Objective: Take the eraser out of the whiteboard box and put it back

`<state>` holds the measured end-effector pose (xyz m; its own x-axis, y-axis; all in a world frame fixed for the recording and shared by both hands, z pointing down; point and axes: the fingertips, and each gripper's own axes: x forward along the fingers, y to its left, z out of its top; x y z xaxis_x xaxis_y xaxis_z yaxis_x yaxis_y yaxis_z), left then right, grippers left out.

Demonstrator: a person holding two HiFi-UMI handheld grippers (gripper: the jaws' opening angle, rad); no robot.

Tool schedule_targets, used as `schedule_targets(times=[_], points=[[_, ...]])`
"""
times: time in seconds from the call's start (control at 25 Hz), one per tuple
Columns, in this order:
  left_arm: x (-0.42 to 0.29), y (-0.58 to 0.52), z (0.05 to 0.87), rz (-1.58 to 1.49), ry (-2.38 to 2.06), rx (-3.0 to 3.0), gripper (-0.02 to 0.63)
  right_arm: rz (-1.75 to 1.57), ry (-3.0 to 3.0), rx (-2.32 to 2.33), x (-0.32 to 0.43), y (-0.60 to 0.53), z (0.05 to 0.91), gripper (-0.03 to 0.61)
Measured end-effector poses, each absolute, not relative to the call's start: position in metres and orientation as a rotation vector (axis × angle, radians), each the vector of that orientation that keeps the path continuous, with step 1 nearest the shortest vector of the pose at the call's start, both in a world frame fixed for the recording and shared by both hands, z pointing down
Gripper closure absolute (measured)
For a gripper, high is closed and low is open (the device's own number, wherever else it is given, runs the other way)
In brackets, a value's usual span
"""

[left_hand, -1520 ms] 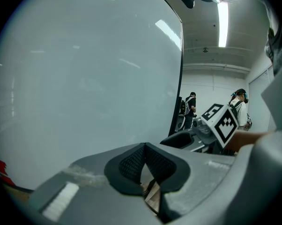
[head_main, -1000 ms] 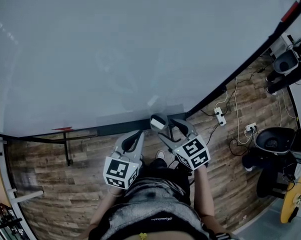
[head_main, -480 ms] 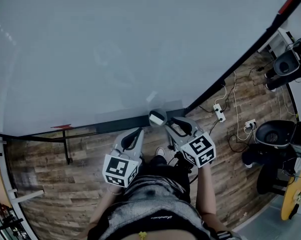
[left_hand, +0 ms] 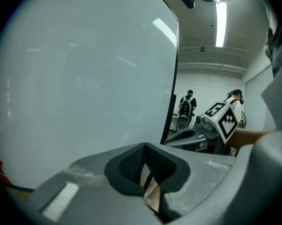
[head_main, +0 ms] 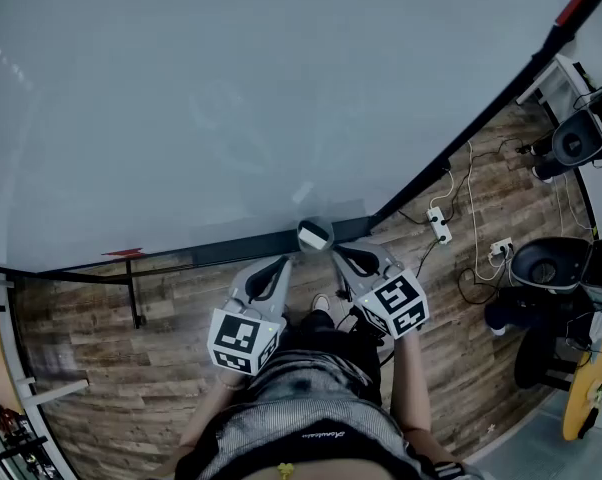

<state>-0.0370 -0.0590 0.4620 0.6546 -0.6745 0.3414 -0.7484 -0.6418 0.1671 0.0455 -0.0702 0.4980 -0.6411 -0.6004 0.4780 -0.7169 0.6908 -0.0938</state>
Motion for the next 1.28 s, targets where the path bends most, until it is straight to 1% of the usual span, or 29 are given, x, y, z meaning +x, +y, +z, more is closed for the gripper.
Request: schedule_targets(times=[0.72,1.04,1.28], points=[[-0.033,-0.061,0.472,0.389,-1.138,2.569,0.612,0.362,-2.484,0.994,0.042,-0.071,0.501,0.575],[-0.030,-0.063,0.476,0.377,-1.137,2.563,0.612,0.353,-2.549,0.985,0.025,-0.068,0.503,0.575],[-0.024,-0.061,0.469,0.319,-1.126,2.603,0.612,0.292,-2.690,0.996,0.004,-0.064,0.477,0.575]])
